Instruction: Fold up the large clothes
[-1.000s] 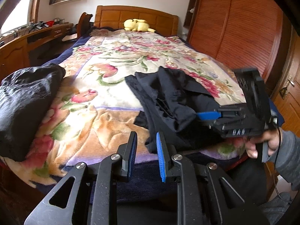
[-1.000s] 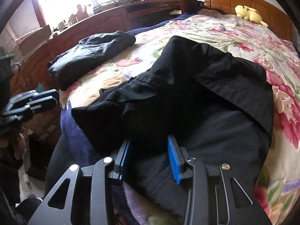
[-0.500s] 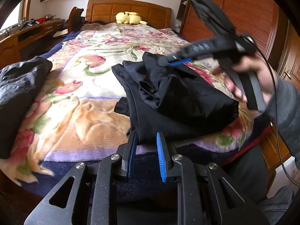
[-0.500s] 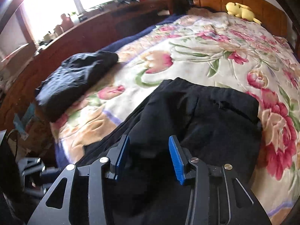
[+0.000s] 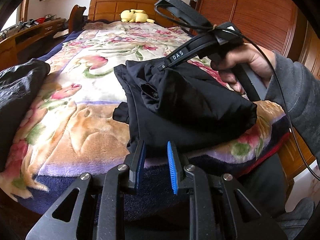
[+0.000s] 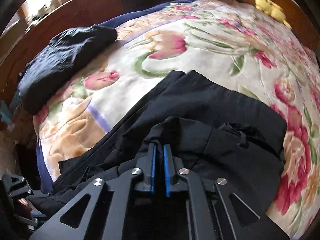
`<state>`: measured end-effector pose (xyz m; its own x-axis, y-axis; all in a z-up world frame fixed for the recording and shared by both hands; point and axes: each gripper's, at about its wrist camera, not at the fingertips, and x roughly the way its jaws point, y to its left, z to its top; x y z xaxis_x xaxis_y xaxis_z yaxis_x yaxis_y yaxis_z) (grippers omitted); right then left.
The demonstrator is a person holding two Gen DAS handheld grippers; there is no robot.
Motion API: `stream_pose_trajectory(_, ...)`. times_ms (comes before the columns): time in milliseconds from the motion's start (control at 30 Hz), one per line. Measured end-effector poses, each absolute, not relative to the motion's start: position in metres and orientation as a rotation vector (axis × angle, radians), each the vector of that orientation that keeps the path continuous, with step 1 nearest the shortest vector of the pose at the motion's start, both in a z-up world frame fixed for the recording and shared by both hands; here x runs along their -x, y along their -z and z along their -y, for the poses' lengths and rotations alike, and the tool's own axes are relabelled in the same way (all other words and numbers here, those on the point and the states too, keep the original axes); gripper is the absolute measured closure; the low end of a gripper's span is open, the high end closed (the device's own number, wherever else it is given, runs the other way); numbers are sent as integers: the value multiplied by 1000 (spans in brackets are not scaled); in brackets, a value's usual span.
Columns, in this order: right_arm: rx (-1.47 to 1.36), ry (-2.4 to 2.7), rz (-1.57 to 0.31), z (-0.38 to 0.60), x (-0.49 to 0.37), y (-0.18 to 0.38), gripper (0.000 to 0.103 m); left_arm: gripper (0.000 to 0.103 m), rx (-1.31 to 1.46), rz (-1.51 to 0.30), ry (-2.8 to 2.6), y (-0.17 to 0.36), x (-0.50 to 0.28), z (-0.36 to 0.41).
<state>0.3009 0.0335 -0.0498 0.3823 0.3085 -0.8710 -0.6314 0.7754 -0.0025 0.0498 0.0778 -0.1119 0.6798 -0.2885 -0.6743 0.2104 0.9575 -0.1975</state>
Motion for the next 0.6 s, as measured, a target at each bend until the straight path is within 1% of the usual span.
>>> stream_pose_trajectory(333, 368, -702, -876, -46, -290, 30, 101, 80, 124, -773, 281, 115, -48, -83)
stream_pose_trajectory(433, 381, -698, -869, -49, -290, 33, 101, 80, 124, -777, 272, 116, -50, -84)
stream_pose_trajectory(600, 314, -683, -863, -25, -291, 33, 99, 80, 125, -782, 273, 118, -55, -81)
